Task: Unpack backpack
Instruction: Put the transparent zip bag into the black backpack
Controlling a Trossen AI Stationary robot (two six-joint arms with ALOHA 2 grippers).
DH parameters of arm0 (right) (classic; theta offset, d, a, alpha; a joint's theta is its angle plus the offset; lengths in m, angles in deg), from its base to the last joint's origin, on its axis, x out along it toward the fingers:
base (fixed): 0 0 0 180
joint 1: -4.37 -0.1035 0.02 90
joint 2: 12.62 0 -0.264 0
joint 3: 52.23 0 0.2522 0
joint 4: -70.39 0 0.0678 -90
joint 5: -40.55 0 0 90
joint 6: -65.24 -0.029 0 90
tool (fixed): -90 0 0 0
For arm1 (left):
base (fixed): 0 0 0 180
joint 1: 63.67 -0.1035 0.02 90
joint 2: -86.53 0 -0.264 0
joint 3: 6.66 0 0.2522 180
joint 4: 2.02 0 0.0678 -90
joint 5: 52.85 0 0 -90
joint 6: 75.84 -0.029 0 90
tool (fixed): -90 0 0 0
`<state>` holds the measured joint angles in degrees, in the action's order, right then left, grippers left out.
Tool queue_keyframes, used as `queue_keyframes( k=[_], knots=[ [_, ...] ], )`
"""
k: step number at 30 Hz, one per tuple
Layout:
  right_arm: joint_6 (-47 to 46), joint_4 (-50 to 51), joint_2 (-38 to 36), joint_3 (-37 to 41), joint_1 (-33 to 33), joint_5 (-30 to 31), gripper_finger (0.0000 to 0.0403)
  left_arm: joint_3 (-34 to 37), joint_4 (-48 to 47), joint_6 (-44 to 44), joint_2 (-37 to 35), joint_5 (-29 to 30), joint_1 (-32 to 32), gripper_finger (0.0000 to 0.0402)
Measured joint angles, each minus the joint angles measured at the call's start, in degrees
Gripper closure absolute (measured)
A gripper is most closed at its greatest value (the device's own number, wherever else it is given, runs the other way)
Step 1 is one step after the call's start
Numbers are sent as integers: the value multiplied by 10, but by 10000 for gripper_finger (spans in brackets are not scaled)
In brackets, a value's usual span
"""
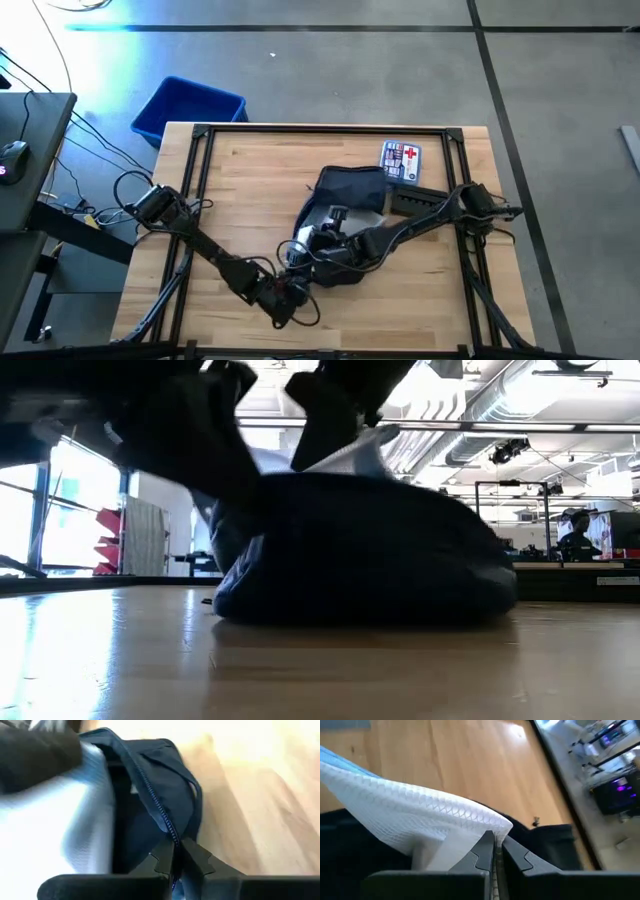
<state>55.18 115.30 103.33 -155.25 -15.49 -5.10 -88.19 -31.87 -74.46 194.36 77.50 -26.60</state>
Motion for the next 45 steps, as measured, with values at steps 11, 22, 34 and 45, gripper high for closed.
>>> queue_keyframes(
  k=[11, 22, 34, 45],
  knots=[
    [11, -8, 51, 0, -37, -96, 403, -53, -95, 12, 0, 75, 29, 401],
    [-30, 42, 51, 0, -35, -86, 403, -112, -142, 9, -1, 99, 70, 401],
    [-29, 55, 51, 0, -40, -128, 403, -116, -361, 151, -1, 92, 78, 401],
    [-42, 57, 52, 1, -56, -129, 403, -42, -359, 28, -1, -41, 2, 351]
  ],
)
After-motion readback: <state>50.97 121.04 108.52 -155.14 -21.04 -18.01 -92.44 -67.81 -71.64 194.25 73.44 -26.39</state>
